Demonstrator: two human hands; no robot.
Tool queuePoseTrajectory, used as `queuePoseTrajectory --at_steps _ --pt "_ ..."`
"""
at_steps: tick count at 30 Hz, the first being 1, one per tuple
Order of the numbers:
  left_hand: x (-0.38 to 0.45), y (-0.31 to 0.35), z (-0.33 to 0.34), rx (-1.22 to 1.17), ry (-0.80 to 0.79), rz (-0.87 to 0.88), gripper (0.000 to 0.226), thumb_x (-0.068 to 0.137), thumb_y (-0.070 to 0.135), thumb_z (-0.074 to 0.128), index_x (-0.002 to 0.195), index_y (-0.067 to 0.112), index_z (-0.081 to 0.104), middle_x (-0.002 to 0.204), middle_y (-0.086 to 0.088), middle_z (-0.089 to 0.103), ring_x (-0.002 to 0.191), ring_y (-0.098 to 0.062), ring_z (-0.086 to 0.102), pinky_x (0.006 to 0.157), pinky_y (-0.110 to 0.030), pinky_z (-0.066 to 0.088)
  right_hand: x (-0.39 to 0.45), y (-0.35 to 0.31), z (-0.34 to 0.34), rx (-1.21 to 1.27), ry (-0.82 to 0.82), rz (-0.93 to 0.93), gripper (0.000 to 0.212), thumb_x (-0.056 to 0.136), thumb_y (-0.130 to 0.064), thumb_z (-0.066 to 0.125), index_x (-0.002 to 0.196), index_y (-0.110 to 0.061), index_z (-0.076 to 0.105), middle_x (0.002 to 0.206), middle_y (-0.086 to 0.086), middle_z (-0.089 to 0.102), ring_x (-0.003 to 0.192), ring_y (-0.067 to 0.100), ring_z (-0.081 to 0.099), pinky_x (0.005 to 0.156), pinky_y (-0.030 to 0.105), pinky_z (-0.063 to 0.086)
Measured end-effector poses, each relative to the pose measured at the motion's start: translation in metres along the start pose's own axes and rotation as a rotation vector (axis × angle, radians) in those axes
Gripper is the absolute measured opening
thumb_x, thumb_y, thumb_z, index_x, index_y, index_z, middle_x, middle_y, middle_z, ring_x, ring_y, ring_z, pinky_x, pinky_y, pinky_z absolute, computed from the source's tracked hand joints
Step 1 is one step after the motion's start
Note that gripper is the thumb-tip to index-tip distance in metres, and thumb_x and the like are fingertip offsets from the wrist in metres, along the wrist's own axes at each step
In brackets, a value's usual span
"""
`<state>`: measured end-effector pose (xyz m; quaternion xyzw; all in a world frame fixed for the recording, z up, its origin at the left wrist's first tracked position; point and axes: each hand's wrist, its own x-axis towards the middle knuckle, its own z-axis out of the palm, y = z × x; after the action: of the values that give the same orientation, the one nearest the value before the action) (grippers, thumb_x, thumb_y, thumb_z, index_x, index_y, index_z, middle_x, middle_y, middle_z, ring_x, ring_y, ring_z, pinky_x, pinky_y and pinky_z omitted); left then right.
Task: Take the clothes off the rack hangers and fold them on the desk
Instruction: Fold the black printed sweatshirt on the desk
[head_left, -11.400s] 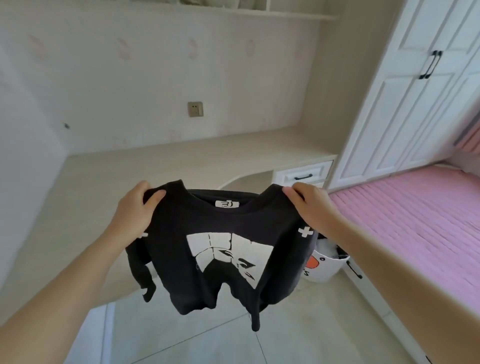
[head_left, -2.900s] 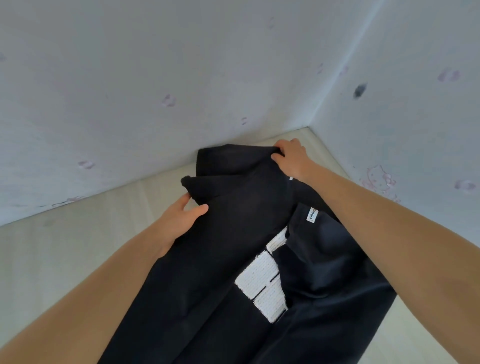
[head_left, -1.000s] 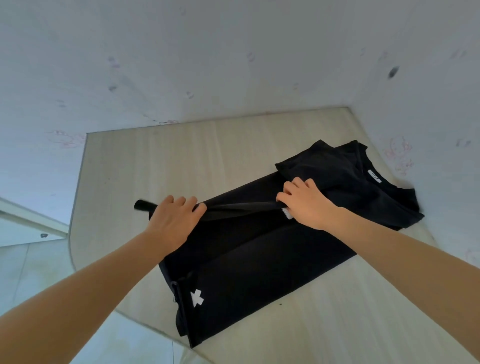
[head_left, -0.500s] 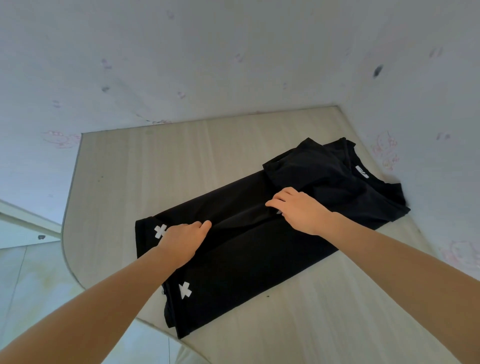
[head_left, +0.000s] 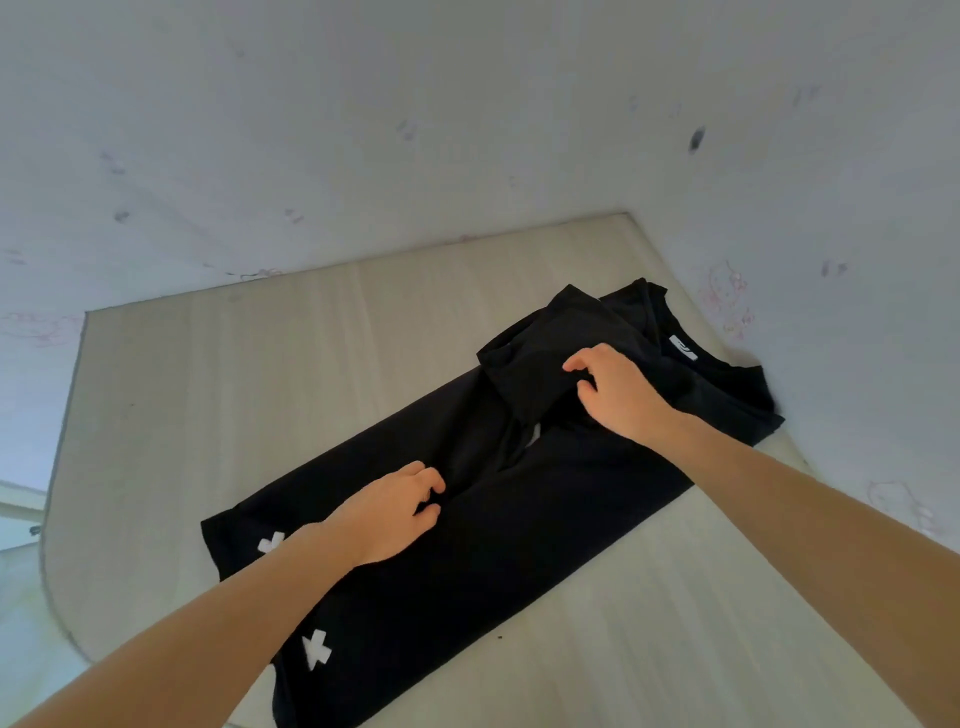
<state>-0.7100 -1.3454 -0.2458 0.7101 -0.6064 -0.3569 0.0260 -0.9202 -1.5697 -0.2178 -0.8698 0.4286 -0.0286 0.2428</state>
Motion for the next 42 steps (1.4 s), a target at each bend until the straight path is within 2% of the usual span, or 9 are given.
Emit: queuePoseTrajectory --at_steps 6,12,17,22,27,31,36,39,42 --pt "0.071 0.046 -0.009 -0.227 0.133 0.012 0.049 0.097 0.029 0.055 0.143 0.024 0.041 0.129 0.007 0.049 0.104 -0.005 0.052 0.095 -0.022 0.044 0.041 0.059 -0.023 -0.052 0.056 0.383 0.048 0.096 -0.025 0.052 0.139 -0.007 0.041 0.140 0.018 0.043 0.126 0.036 0.042 0.105 0.043 0.033" --pt "0.128 0.074 -0.014 -0.861 0.175 -0.294 0.056 0.088 0.037 0.066 0.136 0.015 0.047 0.122 0.000 0.059 0.108 -0.015 0.058 0.098 -0.031 0.046 0.074 0.074 -0.026 0.178 0.022 0.488 0.053 0.097 -0.035 0.049 0.142 -0.008 0.039 0.135 0.009 0.053 0.129 0.030 0.045 0.109 0.041 0.034" --pt "0.133 0.081 -0.017 -1.104 0.382 -0.356 0.032 0.085 0.024 0.071 0.102 -0.003 0.062 0.092 -0.017 0.067 0.081 -0.020 0.061 0.080 -0.029 0.053 0.078 0.080 -0.033 0.383 0.012 0.470 0.016 0.096 -0.026 0.051 0.094 -0.012 0.059 0.083 0.001 0.056 0.081 0.018 0.055 0.071 0.026 0.042" --pt "0.120 0.090 -0.022 -0.681 0.586 -0.024 0.012 0.083 0.017 0.071 0.087 0.015 0.060 0.087 0.005 0.061 0.081 -0.008 0.059 0.075 -0.017 0.050 0.057 0.089 -0.054 0.719 0.227 0.407 0.019 0.089 -0.001 0.055 0.093 -0.018 0.062 0.090 -0.001 0.062 0.087 0.016 0.059 0.085 0.027 0.048" --pt "0.117 0.079 0.010 0.141 0.335 0.540 0.016 0.082 0.023 0.071 0.097 0.023 0.064 0.120 0.010 0.056 0.113 -0.012 0.049 0.094 -0.034 0.049 0.013 0.124 -0.043 0.329 0.146 0.441 0.035 0.089 0.008 0.045 0.065 -0.016 0.056 0.072 0.003 0.057 0.067 0.020 0.049 0.060 0.013 0.040" --pt "0.116 0.084 0.024 0.374 0.223 0.493 0.051 0.080 0.037 0.072 0.127 0.028 0.054 0.128 0.007 0.054 0.123 -0.021 0.048 0.105 -0.040 0.040 -0.012 0.149 -0.024 0.208 0.115 0.529 0.042 0.086 0.009 0.048 0.075 -0.029 0.063 0.103 0.004 0.063 0.085 0.021 0.059 0.077 0.028 0.047" --pt "0.118 0.101 0.032 0.519 0.284 0.476 0.063 0.065 0.036 0.084 0.123 0.027 0.062 0.125 0.000 0.061 0.118 -0.027 0.058 0.097 -0.043 0.048 -0.029 0.148 -0.016 0.179 0.011 0.424 0.061 0.075 0.014 0.048 0.104 -0.040 0.055 0.125 0.005 0.042 0.119 0.028 0.044 0.104 0.044 0.041" --pt "0.121 0.105 0.036 0.543 0.304 0.531 0.048 0.065 0.026 0.086 0.111 0.025 0.072 0.124 -0.003 0.063 0.119 -0.027 0.059 0.101 -0.043 0.046 -0.036 0.147 -0.015 0.078 -0.140 0.346 0.074 0.073 0.018 0.045 0.117 -0.040 0.052 0.127 0.005 0.034 0.117 0.029 0.037 0.101 0.042 0.040" --pt "0.122 0.103 0.039 0.513 0.317 0.591 0.040 0.061 0.017 0.088 0.099 0.024 0.077 0.118 -0.001 0.068 0.117 -0.024 0.061 0.101 -0.042 0.048 -0.039 0.145 -0.018 0.195 -0.138 0.367 0.059 0.082 0.013 0.046 0.114 -0.037 0.051 0.114 0.010 0.048 0.104 0.030 0.053 0.080 0.030 0.046"
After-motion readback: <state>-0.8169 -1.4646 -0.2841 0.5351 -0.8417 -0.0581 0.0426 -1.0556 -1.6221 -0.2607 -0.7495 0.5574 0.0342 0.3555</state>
